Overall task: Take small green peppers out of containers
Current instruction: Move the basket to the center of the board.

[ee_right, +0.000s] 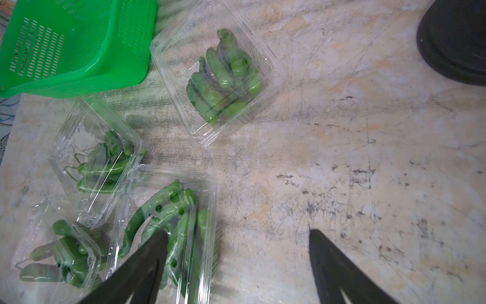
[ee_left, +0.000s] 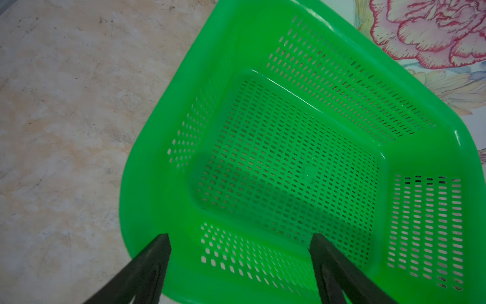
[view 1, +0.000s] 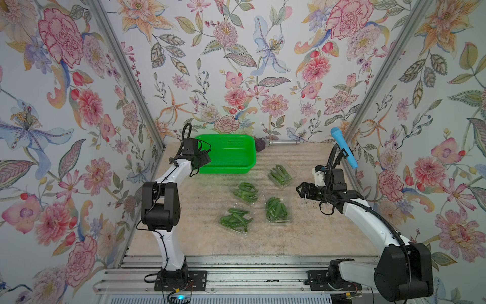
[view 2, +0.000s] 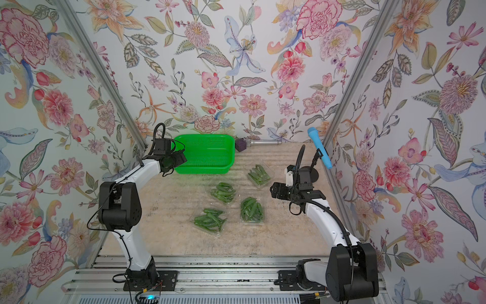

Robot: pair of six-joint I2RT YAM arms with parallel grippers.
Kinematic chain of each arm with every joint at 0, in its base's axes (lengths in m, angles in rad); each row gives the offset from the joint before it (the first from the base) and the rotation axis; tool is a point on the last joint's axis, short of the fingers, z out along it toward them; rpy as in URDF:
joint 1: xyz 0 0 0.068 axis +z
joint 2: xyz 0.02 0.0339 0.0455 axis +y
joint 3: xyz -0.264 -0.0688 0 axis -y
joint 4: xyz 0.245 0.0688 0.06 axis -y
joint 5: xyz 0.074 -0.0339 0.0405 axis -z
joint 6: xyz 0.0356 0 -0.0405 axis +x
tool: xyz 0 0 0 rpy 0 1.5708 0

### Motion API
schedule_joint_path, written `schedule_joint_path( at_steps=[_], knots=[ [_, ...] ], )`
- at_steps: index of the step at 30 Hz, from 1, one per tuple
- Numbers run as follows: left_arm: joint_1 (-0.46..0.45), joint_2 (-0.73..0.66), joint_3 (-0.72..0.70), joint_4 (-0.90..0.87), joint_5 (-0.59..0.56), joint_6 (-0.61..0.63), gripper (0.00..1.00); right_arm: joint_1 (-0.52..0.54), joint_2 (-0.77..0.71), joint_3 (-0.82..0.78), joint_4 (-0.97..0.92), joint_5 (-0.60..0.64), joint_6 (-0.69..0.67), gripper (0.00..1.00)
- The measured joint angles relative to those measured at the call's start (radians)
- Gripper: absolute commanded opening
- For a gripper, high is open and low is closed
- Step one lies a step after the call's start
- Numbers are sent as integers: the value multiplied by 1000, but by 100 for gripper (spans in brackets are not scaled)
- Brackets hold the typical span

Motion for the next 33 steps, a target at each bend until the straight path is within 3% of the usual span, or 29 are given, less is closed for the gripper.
schedule_joint_path(
  at_steps=[8,33],
  knots=[
    [0,-92,-127,-7,-6,-15,87,-2,18,6,-3,-12,-16,87],
    [0,-169,-251,40,-24,-47,88,-13,45,20,-5,-49,-26,88]
  ],
)
